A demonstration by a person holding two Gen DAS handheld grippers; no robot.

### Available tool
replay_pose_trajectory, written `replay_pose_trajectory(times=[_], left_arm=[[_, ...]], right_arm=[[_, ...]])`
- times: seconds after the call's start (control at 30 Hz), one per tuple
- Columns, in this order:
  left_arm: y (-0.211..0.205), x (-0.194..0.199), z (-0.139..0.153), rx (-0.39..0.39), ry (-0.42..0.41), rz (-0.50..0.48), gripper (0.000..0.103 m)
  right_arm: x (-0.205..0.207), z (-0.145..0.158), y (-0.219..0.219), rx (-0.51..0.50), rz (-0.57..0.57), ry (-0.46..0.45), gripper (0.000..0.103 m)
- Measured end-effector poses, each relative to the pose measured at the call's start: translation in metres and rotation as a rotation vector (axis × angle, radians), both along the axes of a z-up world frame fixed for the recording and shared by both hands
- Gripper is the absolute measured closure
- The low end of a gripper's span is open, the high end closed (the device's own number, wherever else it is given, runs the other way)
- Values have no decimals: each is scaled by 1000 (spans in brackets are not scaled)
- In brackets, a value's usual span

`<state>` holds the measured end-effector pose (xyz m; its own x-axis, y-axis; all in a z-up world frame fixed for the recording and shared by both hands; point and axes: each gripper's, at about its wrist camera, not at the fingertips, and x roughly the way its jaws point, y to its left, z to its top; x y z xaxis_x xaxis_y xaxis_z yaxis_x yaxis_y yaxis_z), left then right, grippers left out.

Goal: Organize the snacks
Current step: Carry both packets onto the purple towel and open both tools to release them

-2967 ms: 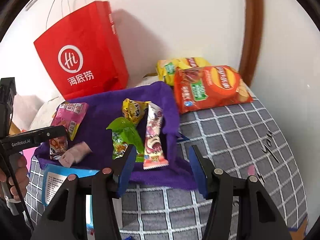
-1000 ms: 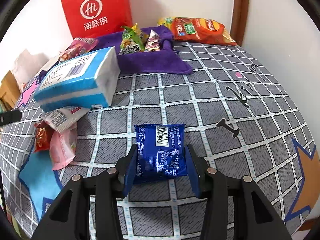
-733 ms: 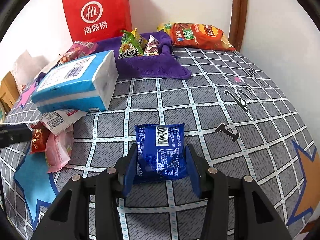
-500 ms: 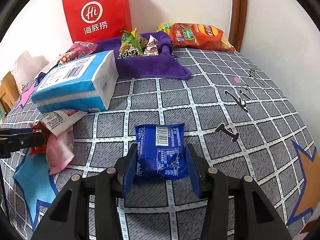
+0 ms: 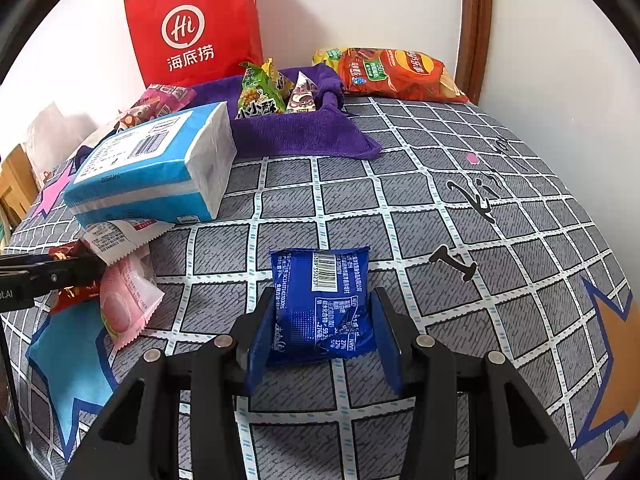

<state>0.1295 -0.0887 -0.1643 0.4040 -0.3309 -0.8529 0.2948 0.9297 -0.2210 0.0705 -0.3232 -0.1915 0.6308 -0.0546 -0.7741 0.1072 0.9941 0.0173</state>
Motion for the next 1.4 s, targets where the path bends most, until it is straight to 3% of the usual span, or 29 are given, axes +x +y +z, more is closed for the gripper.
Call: replay_pose_trajectory(times=[0.13,0.23,0.5,0.7,1.03,1.4], left_arm=[[-11,-1,-1,50,-37,-9,48],[-18,-3,-2,87,-64,-21,52],[-1,-10,5,43,-41,-41,55],[14,-21,27,53,-83,-40,55],[32,-26,84,49,-201,-25,55],[43,-3,134,31,-278,-3,55]], right_arm=[[0,0,0,0,0,0,57],[0,0,0,3,0,-1,57],[-3,2,0,0,-4,-7,58],[-9,10,5,11,-18,4,59],[-12,64,21,-2,-19,-43,59],[14,129,33,4,-35,-95,59]])
